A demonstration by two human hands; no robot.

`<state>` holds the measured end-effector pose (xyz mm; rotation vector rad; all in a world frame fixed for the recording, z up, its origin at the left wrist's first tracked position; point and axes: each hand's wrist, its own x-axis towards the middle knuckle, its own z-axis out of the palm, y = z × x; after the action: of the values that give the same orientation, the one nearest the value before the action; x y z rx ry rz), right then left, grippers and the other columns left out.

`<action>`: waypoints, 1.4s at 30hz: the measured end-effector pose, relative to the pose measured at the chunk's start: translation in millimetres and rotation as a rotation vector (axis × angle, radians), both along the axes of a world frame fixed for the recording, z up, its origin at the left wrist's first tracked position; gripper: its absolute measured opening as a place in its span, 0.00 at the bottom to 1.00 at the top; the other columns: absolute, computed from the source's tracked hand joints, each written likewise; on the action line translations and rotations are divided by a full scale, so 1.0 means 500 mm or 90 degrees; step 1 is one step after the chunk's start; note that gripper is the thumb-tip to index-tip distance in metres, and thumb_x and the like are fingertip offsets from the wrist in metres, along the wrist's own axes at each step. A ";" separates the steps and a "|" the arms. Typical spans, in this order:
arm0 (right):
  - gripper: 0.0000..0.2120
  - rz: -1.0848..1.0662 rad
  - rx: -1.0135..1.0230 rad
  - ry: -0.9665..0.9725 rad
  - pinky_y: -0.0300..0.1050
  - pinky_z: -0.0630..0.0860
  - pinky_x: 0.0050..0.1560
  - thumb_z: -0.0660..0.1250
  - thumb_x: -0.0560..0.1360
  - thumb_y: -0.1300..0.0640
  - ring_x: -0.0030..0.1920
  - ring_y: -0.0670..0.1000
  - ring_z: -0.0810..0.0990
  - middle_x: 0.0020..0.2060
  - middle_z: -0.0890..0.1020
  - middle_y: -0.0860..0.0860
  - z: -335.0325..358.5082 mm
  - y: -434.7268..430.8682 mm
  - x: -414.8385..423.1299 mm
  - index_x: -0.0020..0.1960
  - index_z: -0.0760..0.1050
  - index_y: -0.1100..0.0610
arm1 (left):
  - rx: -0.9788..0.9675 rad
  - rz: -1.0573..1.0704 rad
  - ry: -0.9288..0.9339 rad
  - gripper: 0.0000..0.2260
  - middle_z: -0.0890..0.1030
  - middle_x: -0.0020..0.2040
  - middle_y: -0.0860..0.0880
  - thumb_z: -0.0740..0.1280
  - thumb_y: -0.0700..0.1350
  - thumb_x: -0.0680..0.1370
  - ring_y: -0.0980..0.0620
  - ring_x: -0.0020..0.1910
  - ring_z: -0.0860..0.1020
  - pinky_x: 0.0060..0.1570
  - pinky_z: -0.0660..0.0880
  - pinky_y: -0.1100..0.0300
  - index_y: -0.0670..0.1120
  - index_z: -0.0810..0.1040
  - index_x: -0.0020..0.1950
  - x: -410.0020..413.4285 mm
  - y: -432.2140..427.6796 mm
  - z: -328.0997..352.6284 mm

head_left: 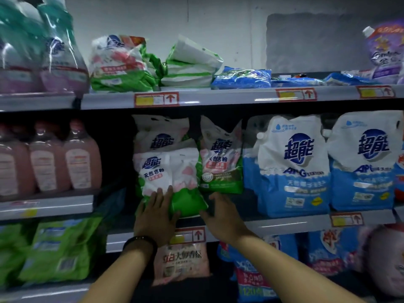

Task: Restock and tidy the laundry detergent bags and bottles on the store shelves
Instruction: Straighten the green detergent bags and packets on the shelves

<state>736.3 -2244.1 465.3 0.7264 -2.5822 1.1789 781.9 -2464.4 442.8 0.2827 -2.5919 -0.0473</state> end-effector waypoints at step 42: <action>0.09 -0.091 0.250 0.663 0.55 0.72 0.50 0.72 0.68 0.54 0.43 0.55 0.79 0.42 0.83 0.50 0.173 0.066 0.314 0.48 0.82 0.53 | 1.225 -0.313 0.100 0.40 0.88 0.50 0.40 0.83 0.67 0.61 0.42 0.44 0.88 0.44 0.85 0.48 0.40 0.83 0.62 0.257 0.291 0.266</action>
<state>893.2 -2211.2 551.6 0.8860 -1.8866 0.1123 910.3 -2318.8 575.6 0.2082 -1.4959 -2.4810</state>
